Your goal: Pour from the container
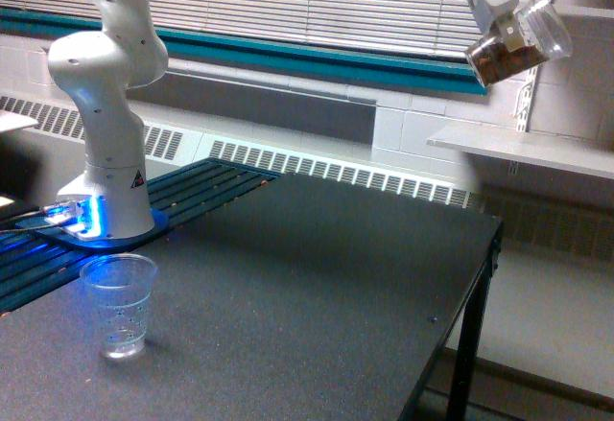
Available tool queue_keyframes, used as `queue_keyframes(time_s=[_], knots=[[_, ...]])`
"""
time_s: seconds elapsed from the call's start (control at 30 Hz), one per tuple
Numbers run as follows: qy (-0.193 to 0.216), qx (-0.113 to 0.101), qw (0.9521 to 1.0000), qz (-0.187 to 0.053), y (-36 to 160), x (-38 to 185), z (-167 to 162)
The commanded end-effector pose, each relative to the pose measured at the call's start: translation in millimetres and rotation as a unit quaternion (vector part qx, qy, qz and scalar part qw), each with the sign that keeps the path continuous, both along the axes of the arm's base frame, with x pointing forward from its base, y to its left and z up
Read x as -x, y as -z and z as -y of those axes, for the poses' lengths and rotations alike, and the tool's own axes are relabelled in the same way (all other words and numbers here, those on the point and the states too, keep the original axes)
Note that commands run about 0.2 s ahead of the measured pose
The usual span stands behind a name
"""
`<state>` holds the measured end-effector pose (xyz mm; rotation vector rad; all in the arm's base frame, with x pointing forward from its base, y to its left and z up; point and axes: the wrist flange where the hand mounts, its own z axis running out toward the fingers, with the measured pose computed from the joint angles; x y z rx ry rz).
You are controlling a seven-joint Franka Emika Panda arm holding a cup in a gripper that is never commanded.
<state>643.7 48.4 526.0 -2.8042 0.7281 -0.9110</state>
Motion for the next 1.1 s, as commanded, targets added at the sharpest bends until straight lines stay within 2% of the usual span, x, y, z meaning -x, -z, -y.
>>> queue_keyframes(time_s=[0.03,0.1,0.33,0.5,0.6,0.9,1.1], knots=[[-0.003,0.003,0.9991,0.042,-50.3,16,5],[-0.004,-0.002,0.9989,0.048,-57.4,18,7],[-0.017,0.003,0.9963,0.084,-94.4,33,18],[-0.032,0.014,0.9935,0.109,-124.2,51,36],[-0.034,0.029,0.9913,0.124,-137.1,62,52],[-0.018,0.068,0.9912,0.112,-117.4,77,107],[0.005,0.077,0.9926,0.094,-96.8,89,135]])
